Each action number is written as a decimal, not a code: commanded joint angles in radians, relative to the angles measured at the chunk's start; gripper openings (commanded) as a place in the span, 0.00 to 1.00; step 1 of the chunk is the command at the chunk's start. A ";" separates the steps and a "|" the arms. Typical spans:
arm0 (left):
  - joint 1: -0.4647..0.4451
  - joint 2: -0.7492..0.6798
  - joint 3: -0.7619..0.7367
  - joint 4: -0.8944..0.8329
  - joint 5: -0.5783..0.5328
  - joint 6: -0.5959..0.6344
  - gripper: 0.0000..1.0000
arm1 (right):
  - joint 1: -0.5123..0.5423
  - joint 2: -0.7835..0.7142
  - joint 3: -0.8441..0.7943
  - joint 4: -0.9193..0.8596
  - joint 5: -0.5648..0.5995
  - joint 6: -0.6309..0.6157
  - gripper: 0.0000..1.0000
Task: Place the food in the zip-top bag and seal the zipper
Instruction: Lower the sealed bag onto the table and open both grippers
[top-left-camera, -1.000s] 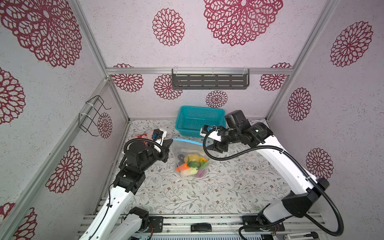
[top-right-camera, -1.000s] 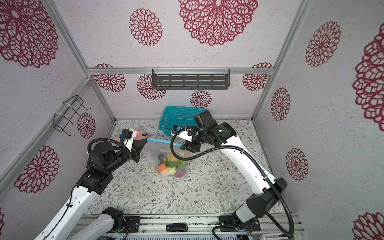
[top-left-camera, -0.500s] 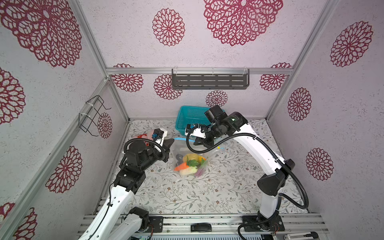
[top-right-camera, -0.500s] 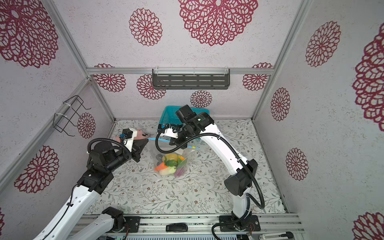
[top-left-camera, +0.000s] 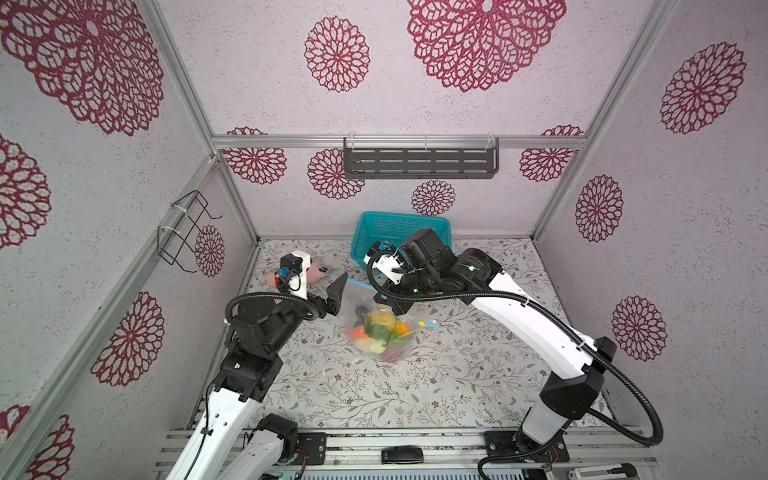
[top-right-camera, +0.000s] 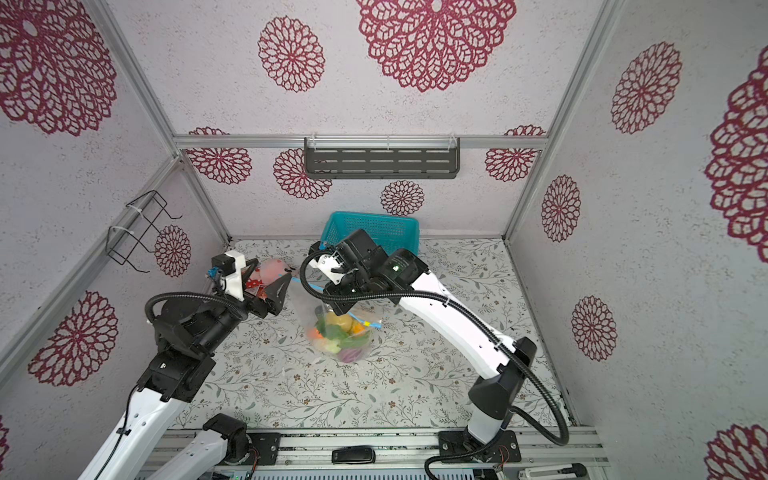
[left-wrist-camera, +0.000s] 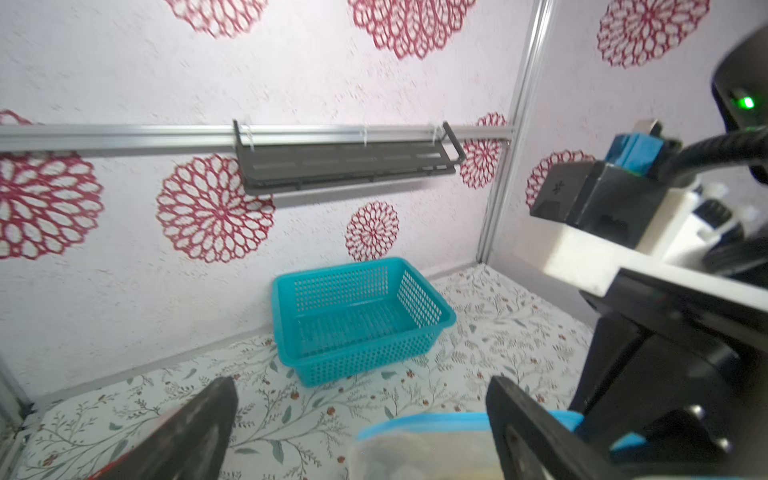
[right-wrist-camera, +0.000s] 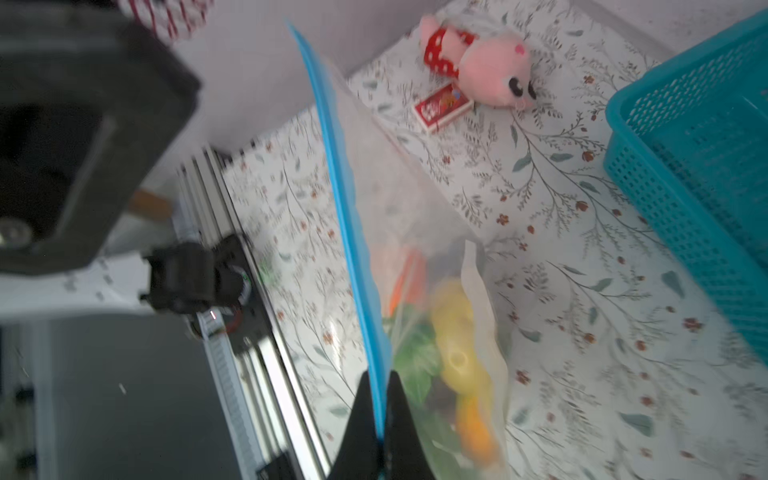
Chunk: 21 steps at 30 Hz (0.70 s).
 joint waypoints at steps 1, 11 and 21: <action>0.009 -0.014 0.022 0.030 -0.142 -0.070 0.97 | 0.015 -0.119 -0.122 0.397 0.074 0.417 0.00; 0.011 0.072 0.036 0.011 -0.184 -0.084 0.97 | -0.200 -0.340 -0.670 0.710 0.043 0.742 0.00; 0.012 0.137 -0.084 -0.103 -0.259 -0.137 0.98 | -0.752 -0.419 -1.359 1.034 -0.279 0.623 0.00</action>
